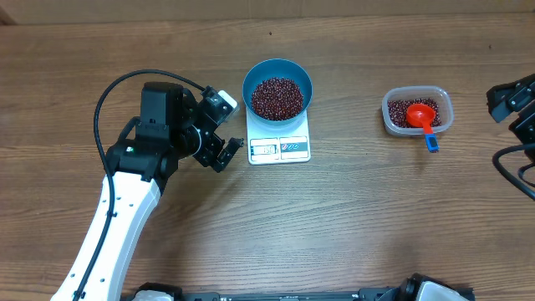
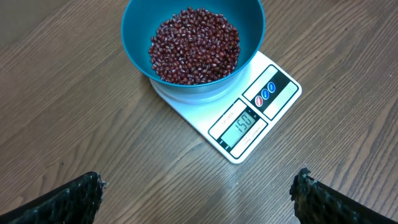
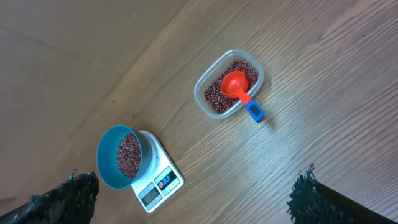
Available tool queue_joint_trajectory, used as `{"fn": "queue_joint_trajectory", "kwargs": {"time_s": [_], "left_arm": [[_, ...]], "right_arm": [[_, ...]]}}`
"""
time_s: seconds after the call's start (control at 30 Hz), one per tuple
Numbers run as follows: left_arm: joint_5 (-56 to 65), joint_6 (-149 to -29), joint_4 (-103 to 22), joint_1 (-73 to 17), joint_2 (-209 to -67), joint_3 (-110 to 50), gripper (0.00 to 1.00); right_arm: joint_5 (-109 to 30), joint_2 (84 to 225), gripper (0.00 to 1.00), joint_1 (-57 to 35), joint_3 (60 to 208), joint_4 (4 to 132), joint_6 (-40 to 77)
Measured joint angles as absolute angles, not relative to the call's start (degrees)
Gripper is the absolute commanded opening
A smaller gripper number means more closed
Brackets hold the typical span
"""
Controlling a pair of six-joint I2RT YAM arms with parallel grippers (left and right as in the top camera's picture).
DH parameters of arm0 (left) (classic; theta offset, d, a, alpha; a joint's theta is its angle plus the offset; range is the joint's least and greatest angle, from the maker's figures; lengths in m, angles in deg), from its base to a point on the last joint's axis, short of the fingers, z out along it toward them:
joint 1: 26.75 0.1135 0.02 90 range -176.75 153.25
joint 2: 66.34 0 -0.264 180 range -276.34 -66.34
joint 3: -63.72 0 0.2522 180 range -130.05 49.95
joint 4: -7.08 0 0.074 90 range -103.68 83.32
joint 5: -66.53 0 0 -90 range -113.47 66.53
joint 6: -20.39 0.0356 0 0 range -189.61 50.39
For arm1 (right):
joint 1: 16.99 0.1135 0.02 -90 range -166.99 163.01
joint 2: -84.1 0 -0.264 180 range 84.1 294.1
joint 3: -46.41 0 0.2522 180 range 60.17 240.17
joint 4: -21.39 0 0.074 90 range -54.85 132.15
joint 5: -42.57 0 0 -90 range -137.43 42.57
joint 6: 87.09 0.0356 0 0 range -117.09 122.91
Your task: Scoop item into bowl and weigh 150g on scale
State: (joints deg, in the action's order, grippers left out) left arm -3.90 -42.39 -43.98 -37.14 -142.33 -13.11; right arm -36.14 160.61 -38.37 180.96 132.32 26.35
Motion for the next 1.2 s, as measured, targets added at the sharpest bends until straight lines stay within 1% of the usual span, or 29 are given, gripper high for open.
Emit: {"fn": "queue_joint_trajectory", "kwargs": {"time_s": [0.23,0.3,0.37,0.43,0.47,0.53,0.57,0.7,0.87,1.03,1.2], "left_arm": [[-3.9,-42.4,-44.0,-37.1,-142.3,-13.1,1.0],[-3.9,-42.4,-44.0,-37.1,-142.3,-13.1,1.0],[-3.9,-42.4,-44.0,-37.1,-142.3,-13.1,1.0],[-3.9,-42.4,-44.0,-37.1,-142.3,-13.1,1.0],[-3.9,-42.4,-44.0,-37.1,-142.3,-13.1,0.99],[-3.9,-42.4,-44.0,-37.1,-142.3,-13.1,1.0],[-3.9,-42.4,-43.9,-37.1,-142.3,-13.1,0.99],[-3.9,-42.4,-44.0,-37.1,-142.3,-13.2,1.0],[-3.9,-42.4,-44.0,-37.1,-142.3,-13.2,0.99],[-3.9,-42.4,-44.0,-37.1,-142.3,-13.2,1.0],[-3.9,-42.4,-44.0,-37.1,-142.3,-13.2,0.99]], "right_arm": [[-38.2,161.6,1.0,-38.4,180.9,130.2,15.2],[-38.7,160.9,1.0,-38.4,180.2,127.3,12.8],[-38.9,157.6,1.0,-38.4,176.2,120.9,10.7],[-39.0,153.2,1.0,-38.2,170.6,114.4,9.2],[-39.0,148.9,1.0,-37.9,166.1,109.8,8.2],[-38.9,142.6,1.0,-37.1,159.8,105.2,7.0],[-38.9,138.0,1.0,-36.1,154.2,99.5,6.5],[-38.7,121.4,1.0,-31.1,133.6,87.2,5.4],[-39.2,110.0,1.0,-26.2,113.2,75.4,4.6],[-40.9,100.5,1.0,-24.0,98.3,62.9,2.6],[-42.3,94.1,1.0,-22.3,86.9,52.3,0.0]]}}
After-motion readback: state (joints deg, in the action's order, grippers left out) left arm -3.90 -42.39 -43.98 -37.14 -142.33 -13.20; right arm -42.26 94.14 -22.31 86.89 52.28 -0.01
